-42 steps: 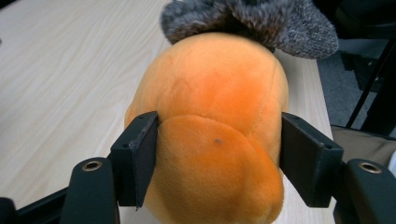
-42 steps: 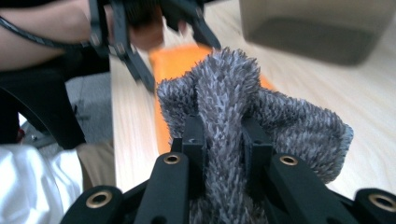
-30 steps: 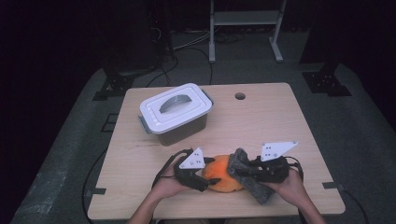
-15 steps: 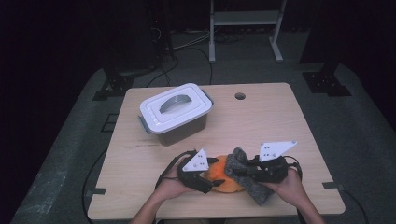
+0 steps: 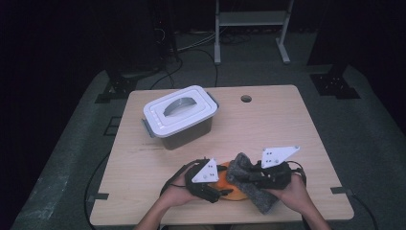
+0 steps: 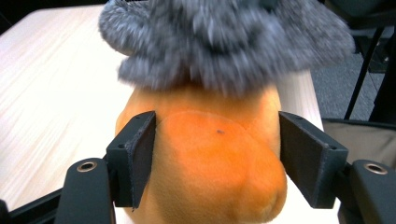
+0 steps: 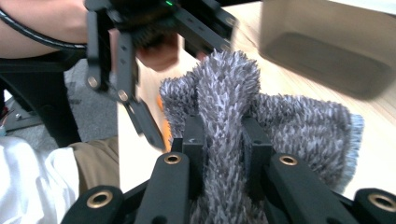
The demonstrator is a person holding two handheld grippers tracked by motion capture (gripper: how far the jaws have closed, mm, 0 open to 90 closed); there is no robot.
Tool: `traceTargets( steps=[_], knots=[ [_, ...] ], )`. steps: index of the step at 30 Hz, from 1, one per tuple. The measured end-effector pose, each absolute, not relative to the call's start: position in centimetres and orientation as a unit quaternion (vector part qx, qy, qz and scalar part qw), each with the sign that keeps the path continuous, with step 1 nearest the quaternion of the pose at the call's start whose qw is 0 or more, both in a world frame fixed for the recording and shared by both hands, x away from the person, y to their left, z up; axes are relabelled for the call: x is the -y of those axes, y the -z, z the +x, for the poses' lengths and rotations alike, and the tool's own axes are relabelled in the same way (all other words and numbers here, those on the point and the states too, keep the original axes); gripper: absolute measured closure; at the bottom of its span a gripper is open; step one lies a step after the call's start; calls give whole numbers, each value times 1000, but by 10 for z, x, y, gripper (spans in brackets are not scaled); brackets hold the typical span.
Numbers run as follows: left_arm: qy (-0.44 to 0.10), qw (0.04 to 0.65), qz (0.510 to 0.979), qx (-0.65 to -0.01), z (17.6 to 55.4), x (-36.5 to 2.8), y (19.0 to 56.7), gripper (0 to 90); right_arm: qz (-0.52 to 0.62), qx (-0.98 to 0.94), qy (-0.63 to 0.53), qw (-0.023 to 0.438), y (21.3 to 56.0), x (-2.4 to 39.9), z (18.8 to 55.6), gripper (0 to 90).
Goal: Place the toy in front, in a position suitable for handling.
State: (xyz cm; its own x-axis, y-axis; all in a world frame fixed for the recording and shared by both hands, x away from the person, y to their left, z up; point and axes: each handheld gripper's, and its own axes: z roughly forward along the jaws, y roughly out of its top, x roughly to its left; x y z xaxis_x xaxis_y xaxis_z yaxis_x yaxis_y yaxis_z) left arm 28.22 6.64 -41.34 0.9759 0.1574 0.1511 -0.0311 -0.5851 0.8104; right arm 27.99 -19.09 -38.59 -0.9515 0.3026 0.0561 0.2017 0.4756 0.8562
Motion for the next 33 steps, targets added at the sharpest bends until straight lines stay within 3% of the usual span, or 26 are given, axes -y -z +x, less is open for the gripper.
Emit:
traceTargets(
  steps=[5,7,8,12,16,27,33],
  knots=[
    [-86,450,887,-50,290,-77,415,289,170,-853,-492,44,395,203,286,751],
    [-86,447,889,-55,290,-74,412,183,167,-853,-493,44,396,199,285,751],
    [-80,459,883,-57,290,-71,408,175,158,-854,-495,44,395,194,284,750],
    [-80,465,880,-52,289,-65,405,192,141,-853,-500,44,396,184,281,751],
    [-86,462,881,-57,291,-71,411,315,146,-852,-501,41,397,186,283,751],
    [-70,471,874,-96,300,-87,414,317,192,-845,-499,29,412,215,296,750],
    [-49,480,871,-95,302,-89,414,278,180,-836,-517,26,404,215,289,750]
  ],
)
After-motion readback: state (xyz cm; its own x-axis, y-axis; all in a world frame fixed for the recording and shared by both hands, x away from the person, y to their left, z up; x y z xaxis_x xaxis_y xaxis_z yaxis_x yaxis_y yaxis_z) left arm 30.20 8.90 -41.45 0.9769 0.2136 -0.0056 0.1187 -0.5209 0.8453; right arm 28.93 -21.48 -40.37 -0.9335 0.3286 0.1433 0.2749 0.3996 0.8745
